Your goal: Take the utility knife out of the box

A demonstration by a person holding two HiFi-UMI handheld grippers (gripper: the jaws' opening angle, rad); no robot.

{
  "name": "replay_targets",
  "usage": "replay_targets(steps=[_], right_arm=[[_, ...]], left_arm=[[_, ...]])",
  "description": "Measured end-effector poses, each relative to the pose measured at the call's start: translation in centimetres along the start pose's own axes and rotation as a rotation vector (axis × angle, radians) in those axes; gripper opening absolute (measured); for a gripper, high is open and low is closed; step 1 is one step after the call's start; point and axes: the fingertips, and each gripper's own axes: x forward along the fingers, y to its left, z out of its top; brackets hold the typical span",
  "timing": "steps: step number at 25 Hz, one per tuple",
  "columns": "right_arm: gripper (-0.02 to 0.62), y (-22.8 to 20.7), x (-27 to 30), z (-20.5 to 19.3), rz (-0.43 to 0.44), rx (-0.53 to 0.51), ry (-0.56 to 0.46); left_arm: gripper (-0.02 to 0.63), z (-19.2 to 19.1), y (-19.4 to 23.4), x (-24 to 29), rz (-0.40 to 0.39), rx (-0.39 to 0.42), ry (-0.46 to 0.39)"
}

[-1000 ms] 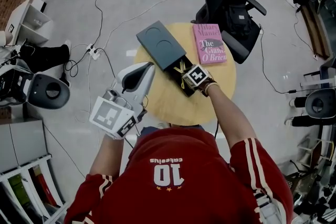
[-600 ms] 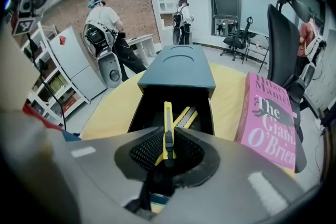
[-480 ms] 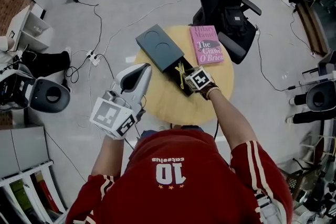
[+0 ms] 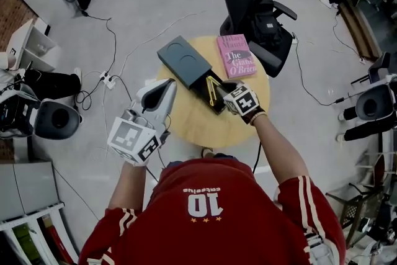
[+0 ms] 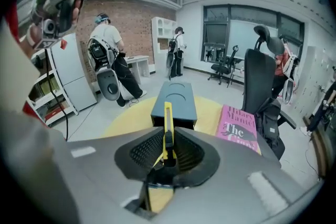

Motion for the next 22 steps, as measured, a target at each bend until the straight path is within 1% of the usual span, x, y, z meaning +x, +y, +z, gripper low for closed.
replay_targets(steps=[6, 9, 13, 17, 22], right_arm=[[0.063, 1.4, -6.8, 4.1, -0.045, 0.001, -0.175], [0.064, 2.6, -11.0, 6.8, -0.06, -0.017, -0.282], [0.063, 4.0, -17.0, 10.7, -0.104, -0.049, -0.435], [0.063, 5.7, -22.5, 14.3, -0.133, -0.074, -0.589], [0.064, 7.8, -28.1, 17.6, -0.155, -0.092, -0.74]], left_arm=[[0.005, 0.5, -1.2, -0.5, -0.034, 0.032, 0.004], [0.004, 0.6, -1.8, -0.3, -0.061, 0.053, 0.007], [0.005, 1.1, -2.6, 0.0, -0.089, 0.069, 0.0], [0.005, 1.2, -3.3, 0.3, -0.106, 0.071, -0.003], [0.003, 1.5, -3.9, 0.4, -0.133, 0.071, -0.007]])
